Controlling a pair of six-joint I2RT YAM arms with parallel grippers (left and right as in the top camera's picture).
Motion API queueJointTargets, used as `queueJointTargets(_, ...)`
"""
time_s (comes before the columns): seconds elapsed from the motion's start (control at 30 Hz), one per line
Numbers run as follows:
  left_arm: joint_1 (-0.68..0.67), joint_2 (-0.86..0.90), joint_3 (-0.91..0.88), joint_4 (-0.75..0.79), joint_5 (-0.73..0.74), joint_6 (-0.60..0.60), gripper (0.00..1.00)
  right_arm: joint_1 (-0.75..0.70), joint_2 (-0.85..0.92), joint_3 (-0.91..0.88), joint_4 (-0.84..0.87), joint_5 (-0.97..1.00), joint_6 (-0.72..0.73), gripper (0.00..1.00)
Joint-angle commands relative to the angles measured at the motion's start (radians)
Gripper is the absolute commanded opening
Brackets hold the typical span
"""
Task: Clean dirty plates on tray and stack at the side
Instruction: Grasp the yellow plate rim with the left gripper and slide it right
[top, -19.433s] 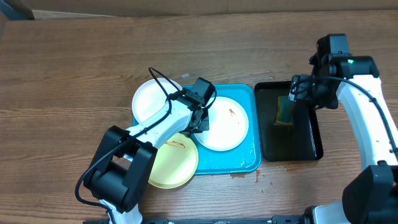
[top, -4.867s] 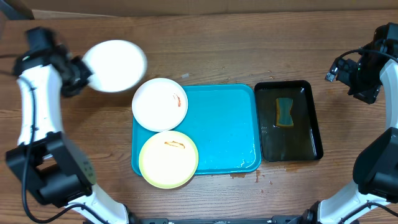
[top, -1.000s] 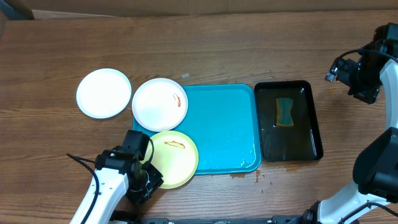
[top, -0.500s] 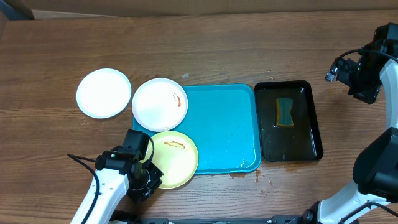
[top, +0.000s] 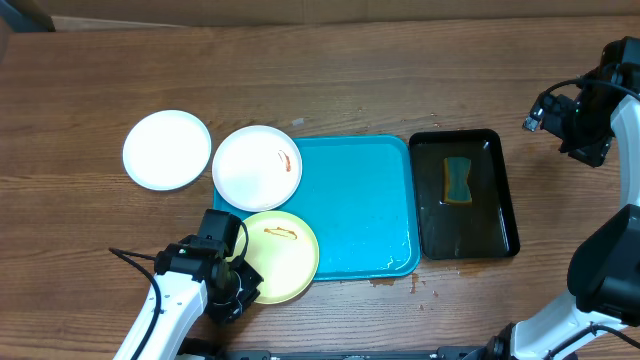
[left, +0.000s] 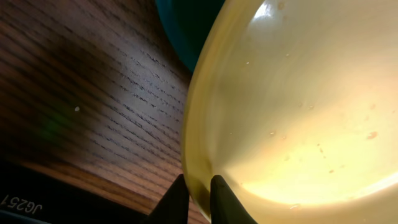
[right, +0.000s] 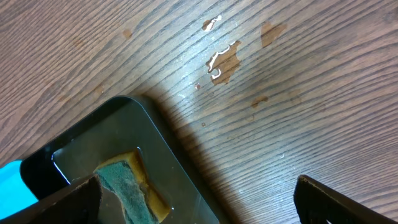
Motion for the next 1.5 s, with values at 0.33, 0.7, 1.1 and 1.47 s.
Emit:
queueJointTargets(0.33,0.001,-0.006,-0.008,0.001,-0.018,0.013,0.04,-0.001,-0.014,0.006,0.002,0.0,0.008,1.0)
queueJointTargets(0.7,0.001,-0.006,0.077,0.017,0.067,0.201,0.04,-0.001,-0.014,0.006,0.002,0.0,0.008,1.0)
queueJointTargets(1.1,-0.161,0.022,0.356,0.116,0.048,0.304,0.04,-0.001,-0.014,0.006,0.002,0.0,0.008,1.0)
queueJointTargets(1.47,-0.274,0.362,0.54,0.143,-0.055,0.342,0.04,-0.001,-0.014,0.006,0.002,0.0,0.008,1.0)
